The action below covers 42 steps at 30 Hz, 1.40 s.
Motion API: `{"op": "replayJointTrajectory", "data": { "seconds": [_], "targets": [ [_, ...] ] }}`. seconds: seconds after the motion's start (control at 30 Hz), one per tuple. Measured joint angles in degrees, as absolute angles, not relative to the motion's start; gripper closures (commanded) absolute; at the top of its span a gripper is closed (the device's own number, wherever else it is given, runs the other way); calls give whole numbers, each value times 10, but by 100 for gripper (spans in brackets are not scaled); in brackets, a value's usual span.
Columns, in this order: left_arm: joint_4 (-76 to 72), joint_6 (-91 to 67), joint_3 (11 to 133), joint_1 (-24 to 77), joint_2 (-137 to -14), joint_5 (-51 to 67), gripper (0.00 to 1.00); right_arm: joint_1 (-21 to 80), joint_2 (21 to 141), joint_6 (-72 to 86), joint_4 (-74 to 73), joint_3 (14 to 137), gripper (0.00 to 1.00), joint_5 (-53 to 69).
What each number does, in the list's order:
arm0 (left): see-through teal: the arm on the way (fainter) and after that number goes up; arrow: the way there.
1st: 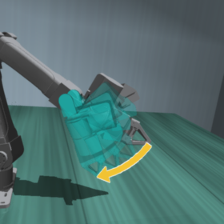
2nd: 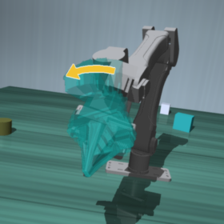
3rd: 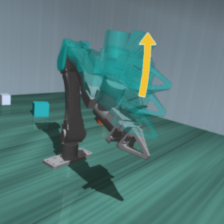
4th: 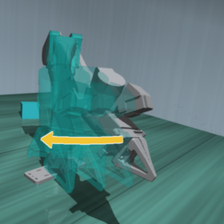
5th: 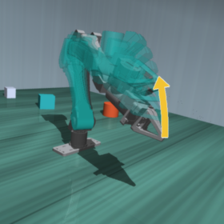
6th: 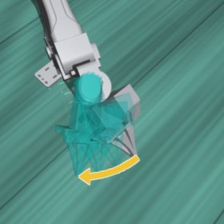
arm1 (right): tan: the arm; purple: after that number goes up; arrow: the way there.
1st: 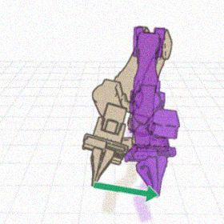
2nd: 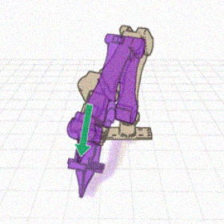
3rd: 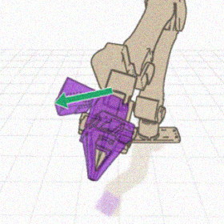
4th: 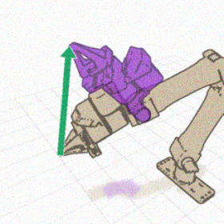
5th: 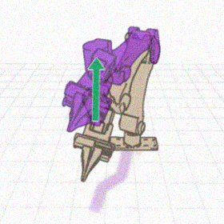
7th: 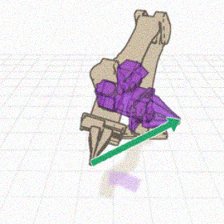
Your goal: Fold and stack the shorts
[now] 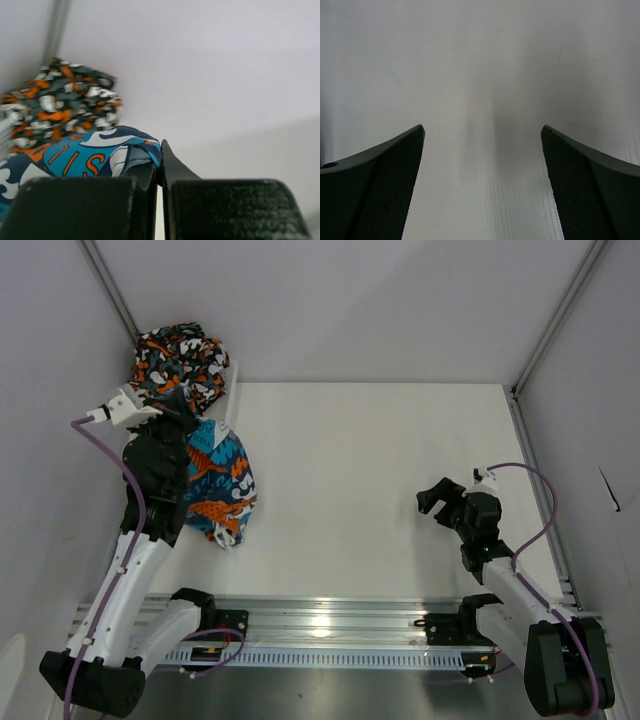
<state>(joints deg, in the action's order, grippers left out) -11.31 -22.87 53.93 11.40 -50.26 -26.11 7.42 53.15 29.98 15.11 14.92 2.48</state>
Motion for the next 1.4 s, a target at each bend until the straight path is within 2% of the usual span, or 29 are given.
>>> {"op": "replayJointTrajectory", "data": {
  "seconds": [0.27, 0.5, 0.73, 0.83, 0.93, 1.0, 1.1, 1.27, 1.4],
  "targets": [
    [-114, -242, 584, 209, -540, -208, 100, 74, 523, 300, 149, 149, 1, 27],
    [-83, -234, 693, 378, -697, -213, 100, 74, 497, 300, 144, 149, 1, 24],
    [10, -219, 954, 482, -880, -211, 100, 74, 474, 300, 133, 149, 0, 11],
    [94, -218, 1087, 483, -945, -206, 100, 74, 457, 300, 126, 149, 0, -1],
    [181, -213, 1287, 467, -1027, -192, 100, 74, 444, 300, 117, 149, 0, -10],
    [212, -210, 1357, 462, -1040, -191, 100, 74, 437, 300, 112, 149, 1, -15],
    [233, -206, 1349, 458, -990, -197, 100, 74, 425, 300, 105, 149, 0, -22],
    [224, -212, 1181, 459, -825, -195, 100, 74, 403, 300, 98, 149, 0, -30],
    [219, -230, 1101, 464, -736, -190, 100, 74, 385, 300, 87, 149, 1, -39]
  ]
}}
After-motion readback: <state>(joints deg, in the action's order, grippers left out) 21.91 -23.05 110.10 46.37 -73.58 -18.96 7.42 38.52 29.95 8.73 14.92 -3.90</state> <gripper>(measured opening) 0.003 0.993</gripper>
